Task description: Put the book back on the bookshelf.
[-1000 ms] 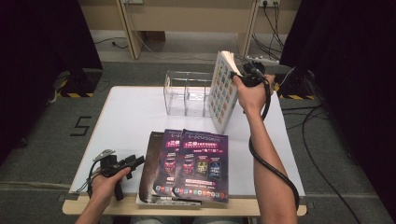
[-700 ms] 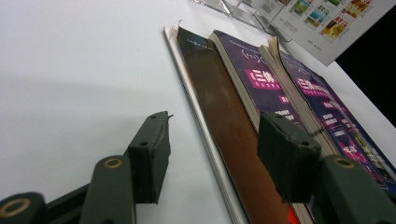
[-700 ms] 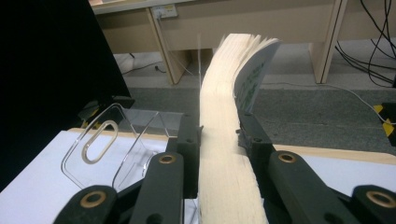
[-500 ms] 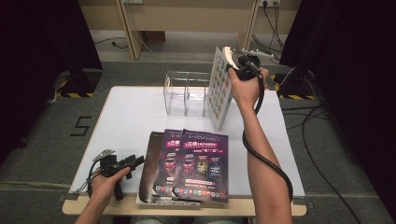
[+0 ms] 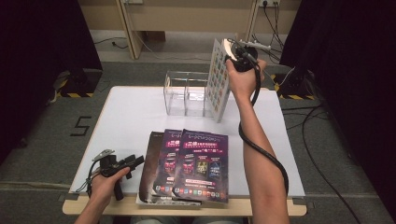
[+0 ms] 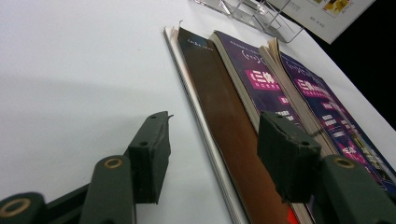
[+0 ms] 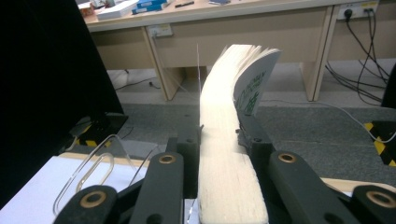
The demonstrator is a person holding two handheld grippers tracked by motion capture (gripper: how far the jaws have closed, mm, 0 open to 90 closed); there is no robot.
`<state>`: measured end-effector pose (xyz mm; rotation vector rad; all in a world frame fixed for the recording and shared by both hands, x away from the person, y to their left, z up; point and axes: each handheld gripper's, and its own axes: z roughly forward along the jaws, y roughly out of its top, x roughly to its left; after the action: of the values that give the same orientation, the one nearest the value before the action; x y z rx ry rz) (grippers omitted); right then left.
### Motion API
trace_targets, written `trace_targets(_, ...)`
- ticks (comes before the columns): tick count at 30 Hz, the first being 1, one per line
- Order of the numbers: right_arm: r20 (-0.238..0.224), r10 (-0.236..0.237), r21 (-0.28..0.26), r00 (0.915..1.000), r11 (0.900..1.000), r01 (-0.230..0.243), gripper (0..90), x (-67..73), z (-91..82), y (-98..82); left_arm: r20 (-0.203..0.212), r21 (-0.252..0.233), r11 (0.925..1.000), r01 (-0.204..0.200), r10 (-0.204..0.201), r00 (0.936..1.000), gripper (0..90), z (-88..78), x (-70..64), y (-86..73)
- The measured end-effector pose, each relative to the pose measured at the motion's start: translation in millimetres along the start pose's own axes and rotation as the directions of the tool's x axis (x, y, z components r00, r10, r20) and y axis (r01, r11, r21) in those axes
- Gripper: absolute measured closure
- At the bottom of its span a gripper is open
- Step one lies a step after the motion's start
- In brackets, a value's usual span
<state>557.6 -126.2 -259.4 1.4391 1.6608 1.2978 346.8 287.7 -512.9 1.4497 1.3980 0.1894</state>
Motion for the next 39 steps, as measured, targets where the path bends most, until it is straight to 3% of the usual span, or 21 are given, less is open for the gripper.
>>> trace_targets(16, 0.009, -0.003, -0.009, 1.0000, 1.000, 0.003, 74.3, 6.3, 18.2, 1.5, 0.006, 0.000, 1.0000, 0.003, -0.003, 1.0000, 43.5, 1.1, -0.1, 0.0)
trace_targets(25, 0.014, -0.006, -0.007, 0.9999, 1.000, 0.006, 74.2, 8.3, 24.0, -12.0, 0.005, 0.001, 1.0000, -0.001, 0.001, 1.0000, 43.5, 0.1, 0.9, 0.1)
trace_targets(33, 0.024, -0.019, -0.021, 0.9995, 1.000, 0.019, 74.0, 7.2, 21.3, -18.4, 0.007, 0.004, 1.0000, -0.004, 0.004, 1.0000, 43.6, 1.0, 0.1, -0.4)
trace_targets(39, 0.032, -0.043, 0.017, 0.9986, 0.999, 0.043, 73.6, 6.1, 16.7, -25.2, 0.007, 0.007, 1.0000, -0.004, 0.004, 1.0000, 43.6, 1.4, -0.5, -0.9)
